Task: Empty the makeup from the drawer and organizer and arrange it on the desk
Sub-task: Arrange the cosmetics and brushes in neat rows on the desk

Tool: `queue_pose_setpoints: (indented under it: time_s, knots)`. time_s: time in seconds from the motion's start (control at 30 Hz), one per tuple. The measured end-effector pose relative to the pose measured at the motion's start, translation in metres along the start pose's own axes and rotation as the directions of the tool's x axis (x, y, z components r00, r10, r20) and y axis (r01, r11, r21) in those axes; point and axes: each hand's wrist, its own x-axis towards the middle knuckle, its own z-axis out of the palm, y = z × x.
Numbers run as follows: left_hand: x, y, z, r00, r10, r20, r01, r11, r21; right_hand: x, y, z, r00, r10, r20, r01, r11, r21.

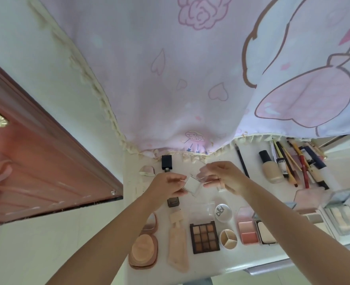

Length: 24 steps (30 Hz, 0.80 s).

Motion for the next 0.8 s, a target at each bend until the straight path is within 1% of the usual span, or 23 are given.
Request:
queue_pose_setpoints:
  time_s: [0.1, 0.17, 0.2, 0.23, 0.3, 0.33, 0.37, 0.43, 0.5, 0.63, 0.7, 0.8]
  knots:
    - [0.0, -0.003, 0.016, 0.994, -0.065, -0.088, 0.057, 0.993, -0.099, 0.012, 0.007, -0.001, 0.991, 0.044, -0.129, -0.051, 0.997, -0.051]
    - [0.005, -0.005, 0.027, 0.979, -0.122, -0.162, 0.109, 0.99, -0.089, 0.023, 0.011, -0.001, 0.987, 0.039, -0.159, -0.059, 0.99, -0.126]
    - [0.008, -0.007, 0.032, 0.969, -0.139, -0.203, 0.136, 0.99, -0.026, 0.029, 0.011, -0.002, 0.988, 0.027, -0.154, -0.057, 0.979, -0.194]
    - [0.01, -0.01, 0.035, 0.96, -0.126, -0.249, 0.153, 0.984, 0.093, 0.035, 0.011, -0.003, 0.991, 0.019, -0.134, -0.056, 0.958, -0.282]
    - [0.011, -0.016, 0.034, 0.954, -0.047, -0.297, 0.164, 0.909, 0.382, 0.048, 0.011, -0.003, 0.996, 0.031, -0.08, -0.063, 0.896, -0.439]
    - [0.01, -0.018, 0.032, 0.952, -0.003, -0.306, 0.157, 0.862, 0.481, 0.055, 0.012, -0.002, 0.997, 0.051, -0.055, -0.071, 0.868, -0.492]
    - [0.008, -0.02, 0.03, 0.951, 0.029, -0.309, 0.152, 0.825, 0.545, 0.061, 0.013, -0.001, 0.997, 0.074, -0.033, -0.081, 0.845, -0.529]
    - [0.004, -0.025, 0.025, 0.944, 0.066, -0.323, 0.152, 0.782, 0.605, 0.07, 0.018, 0.001, 0.993, 0.116, 0.006, -0.092, 0.812, -0.577]
    - [0.001, -0.028, 0.021, 0.933, 0.09, -0.349, 0.164, 0.757, 0.633, 0.074, 0.021, 0.003, 0.991, 0.124, 0.043, -0.066, 0.755, -0.652]
    - [-0.001, -0.033, 0.019, 0.923, 0.134, -0.362, 0.169, 0.703, 0.691, 0.078, 0.027, 0.005, 0.996, 0.033, 0.089, 0.052, 0.593, -0.804]
    - [0.0, -0.034, 0.019, 0.926, 0.152, -0.346, 0.162, 0.666, 0.728, 0.079, 0.031, 0.005, 0.996, -0.003, 0.086, 0.073, 0.558, -0.827]
    - [0.003, -0.034, 0.019, 0.93, 0.178, -0.322, 0.152, 0.611, 0.777, 0.077, 0.033, 0.006, 0.998, -0.032, 0.048, 0.058, 0.522, -0.851]
